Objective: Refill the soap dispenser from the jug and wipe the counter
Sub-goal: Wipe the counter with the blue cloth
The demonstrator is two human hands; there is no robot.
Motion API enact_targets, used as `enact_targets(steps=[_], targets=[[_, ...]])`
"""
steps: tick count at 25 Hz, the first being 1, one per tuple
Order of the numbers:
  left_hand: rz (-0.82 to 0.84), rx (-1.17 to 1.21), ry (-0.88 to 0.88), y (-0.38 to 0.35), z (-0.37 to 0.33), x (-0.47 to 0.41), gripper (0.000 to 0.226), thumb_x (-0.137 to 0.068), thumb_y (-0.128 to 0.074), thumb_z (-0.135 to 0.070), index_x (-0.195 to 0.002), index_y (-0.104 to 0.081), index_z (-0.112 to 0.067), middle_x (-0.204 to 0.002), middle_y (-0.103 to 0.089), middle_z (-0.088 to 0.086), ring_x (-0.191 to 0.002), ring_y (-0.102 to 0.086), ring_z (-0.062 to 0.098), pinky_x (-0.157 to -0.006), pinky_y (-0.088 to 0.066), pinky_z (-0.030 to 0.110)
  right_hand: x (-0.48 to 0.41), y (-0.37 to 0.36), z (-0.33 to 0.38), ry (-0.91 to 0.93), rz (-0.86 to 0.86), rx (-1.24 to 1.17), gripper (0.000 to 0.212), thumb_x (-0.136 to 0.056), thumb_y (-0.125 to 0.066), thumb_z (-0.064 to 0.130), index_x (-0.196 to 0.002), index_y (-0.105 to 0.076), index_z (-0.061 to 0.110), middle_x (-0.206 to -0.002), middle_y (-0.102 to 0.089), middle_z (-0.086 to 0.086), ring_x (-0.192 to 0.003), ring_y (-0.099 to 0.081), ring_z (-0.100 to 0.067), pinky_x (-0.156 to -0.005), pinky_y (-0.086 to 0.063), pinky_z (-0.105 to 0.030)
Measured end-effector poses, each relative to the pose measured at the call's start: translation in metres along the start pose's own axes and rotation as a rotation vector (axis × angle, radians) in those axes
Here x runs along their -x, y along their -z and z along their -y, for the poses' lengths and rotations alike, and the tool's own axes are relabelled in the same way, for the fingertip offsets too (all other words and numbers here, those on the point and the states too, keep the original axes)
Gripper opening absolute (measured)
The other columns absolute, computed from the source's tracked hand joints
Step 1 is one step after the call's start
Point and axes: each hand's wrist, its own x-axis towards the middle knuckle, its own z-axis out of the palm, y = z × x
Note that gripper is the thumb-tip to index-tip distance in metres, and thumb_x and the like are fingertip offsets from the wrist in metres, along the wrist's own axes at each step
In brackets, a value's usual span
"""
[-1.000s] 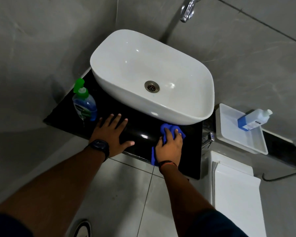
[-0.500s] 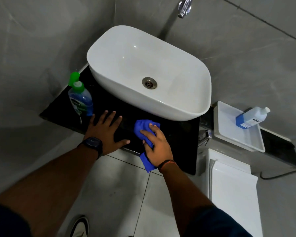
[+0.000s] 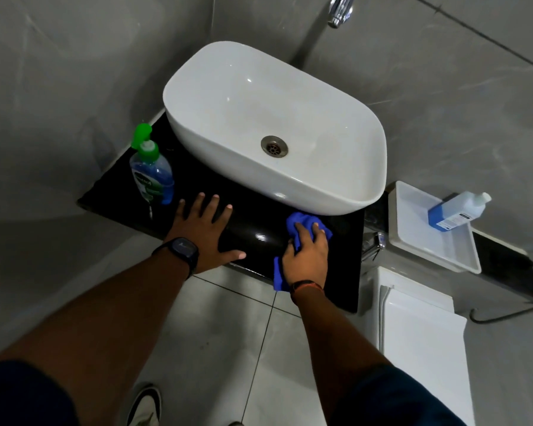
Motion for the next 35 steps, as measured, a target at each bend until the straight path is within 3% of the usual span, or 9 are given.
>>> enact_targets(steps=[5, 9, 14, 16, 19, 25, 28, 31, 35], targets=[[-0.012, -0.016, 0.013, -0.001, 0.001, 0.002, 0.105, -0.063, -0.021, -0.089, -0.147, -0.007, -0.028, -0.158, -0.005, 0.006, -0.144, 0.001, 0.032, -0.112, -0.003, 0.06, 0.012, -0.019, 0.036, 0.307, 0.174, -0.081, 0.042, -0.084, -0.062, 0.015, -0.126, -0.059, 0.021, -0.147, -0.04, -0.01, -0.138, -0.03, -0.026, -0.115, -0.027, -0.035], [-0.015, -0.037, 0.023, 0.003, 0.0, 0.002, 0.107, -0.059, -0.014, -0.092, -0.147, -0.006, -0.031, -0.158, -0.004, 0.003, -0.144, -0.001, 0.03, -0.108, -0.007, 0.066, 0.012, 0.001, 0.002, 0.471, 0.225, -0.052, 0.042, -0.085, -0.062, 0.014, -0.126, -0.06, 0.02, -0.145, -0.043, -0.01, -0.137, -0.033, -0.025, -0.113, -0.027, -0.033], [0.005, -0.038, 0.02, 0.004, 0.001, 0.003, 0.107, -0.057, -0.006, -0.093, -0.146, -0.003, -0.033, -0.158, -0.001, 0.002, -0.144, 0.003, 0.03, -0.108, -0.007, 0.067, 0.0, 0.021, -0.04, 0.151, 0.048, -0.015, 0.042, -0.086, -0.062, 0.016, -0.126, -0.058, 0.026, -0.149, -0.037, -0.007, -0.138, -0.031, -0.026, -0.113, -0.024, -0.032], [0.0, -0.041, 0.029, 0.003, 0.001, 0.003, 0.108, -0.057, -0.005, -0.093, -0.146, -0.003, -0.032, -0.159, -0.001, 0.003, -0.144, 0.003, 0.03, -0.108, -0.006, 0.067, -0.002, 0.019, -0.038, 0.101, 0.024, 0.006, 0.044, -0.086, -0.062, 0.016, -0.128, -0.057, 0.027, -0.15, -0.035, -0.007, -0.139, -0.029, -0.027, -0.113, -0.022, -0.032], [-0.016, -0.05, 0.029, 0.002, -0.002, 0.003, 0.108, -0.057, -0.006, -0.093, -0.146, -0.005, -0.031, -0.158, -0.005, 0.004, -0.144, 0.001, 0.031, -0.109, -0.005, 0.066, 0.001, 0.006, -0.011, 0.157, 0.055, 0.003, 0.043, -0.085, -0.062, 0.016, -0.127, -0.058, 0.022, -0.148, -0.037, -0.011, -0.138, -0.031, -0.03, -0.114, -0.026, -0.037], [-0.004, -0.052, 0.001, 0.0, -0.002, 0.0, 0.107, -0.059, -0.01, -0.091, -0.147, -0.011, -0.029, -0.158, -0.007, 0.005, -0.144, -0.002, 0.03, -0.108, -0.004, 0.066, 0.009, 0.007, -0.006, 0.523, 0.207, 0.036, 0.046, -0.083, -0.06, 0.013, -0.129, -0.057, 0.018, -0.146, -0.042, -0.012, -0.137, -0.034, -0.028, -0.113, -0.029, -0.039], [0.029, -0.048, -0.077, 0.004, -0.002, 0.0, 0.097, -0.068, -0.02, -0.086, -0.147, -0.014, -0.029, -0.158, -0.009, 0.002, -0.144, -0.003, 0.028, -0.108, -0.008, 0.065, 0.014, 0.013, -0.017, 0.362, 0.108, -0.039, 0.045, -0.08, -0.061, 0.006, -0.124, -0.062, 0.017, -0.144, -0.046, -0.007, -0.136, -0.038, -0.024, -0.112, -0.031, -0.037], [0.066, -0.06, -0.15, 0.008, -0.006, 0.002, 0.083, -0.078, -0.029, -0.076, -0.145, -0.023, -0.027, -0.156, -0.016, 0.001, -0.143, -0.009, 0.03, -0.11, -0.015, 0.06, 0.017, 0.019, -0.02, 0.239, 0.042, -0.064, 0.044, -0.077, -0.063, -0.002, -0.118, -0.066, 0.015, -0.139, -0.052, -0.005, -0.131, -0.045, -0.024, -0.11, -0.035, -0.035], [0.025, 0.018, -0.336, 0.027, -0.035, -0.005, 0.057, -0.084, -0.047, -0.056, -0.126, -0.053, -0.019, -0.135, -0.048, 0.005, -0.128, -0.04, 0.028, -0.099, -0.042, 0.043, 0.014, 0.041, -0.033, 0.187, 0.014, -0.082, 0.044, -0.077, -0.062, -0.008, -0.116, -0.067, 0.012, -0.135, -0.055, -0.008, -0.125, -0.051, -0.024, -0.108, -0.036, -0.031]])
